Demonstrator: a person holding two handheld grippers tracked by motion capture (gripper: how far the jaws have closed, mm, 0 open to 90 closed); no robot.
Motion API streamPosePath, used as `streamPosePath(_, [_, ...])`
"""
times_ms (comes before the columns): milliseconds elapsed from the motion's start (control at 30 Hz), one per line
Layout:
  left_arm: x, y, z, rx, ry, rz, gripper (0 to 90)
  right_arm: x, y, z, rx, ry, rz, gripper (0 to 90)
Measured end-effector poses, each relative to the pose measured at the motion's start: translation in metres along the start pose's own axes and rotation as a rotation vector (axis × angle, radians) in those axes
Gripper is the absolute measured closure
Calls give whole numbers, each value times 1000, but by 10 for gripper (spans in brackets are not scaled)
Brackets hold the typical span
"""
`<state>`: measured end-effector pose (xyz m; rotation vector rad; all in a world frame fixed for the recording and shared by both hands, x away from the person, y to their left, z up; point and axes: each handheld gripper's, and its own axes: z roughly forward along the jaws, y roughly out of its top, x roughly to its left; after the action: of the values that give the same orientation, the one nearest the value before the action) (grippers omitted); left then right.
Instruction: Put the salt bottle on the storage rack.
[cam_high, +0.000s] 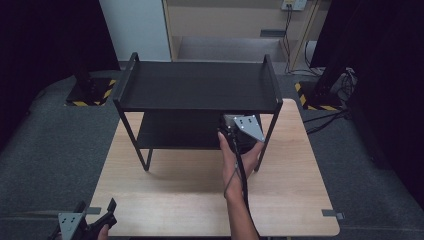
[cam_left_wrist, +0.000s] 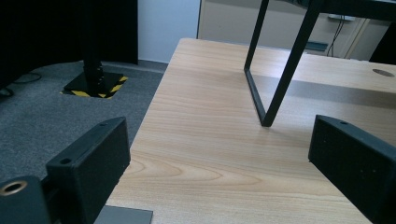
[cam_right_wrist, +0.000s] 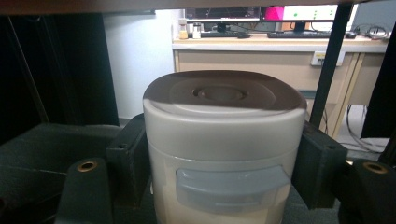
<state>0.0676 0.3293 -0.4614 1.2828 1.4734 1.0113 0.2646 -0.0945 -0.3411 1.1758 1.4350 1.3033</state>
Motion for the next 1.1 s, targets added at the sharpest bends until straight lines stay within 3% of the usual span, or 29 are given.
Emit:
streamPosePath(867, [3, -2, -3, -2, 1, -9, 45, 0, -8, 1, -28, -2, 5, 309])
streamPosePath(1100, [3, -2, -5, -3, 2, -15, 45, -3, -11, 1, -59, 12, 16, 145])
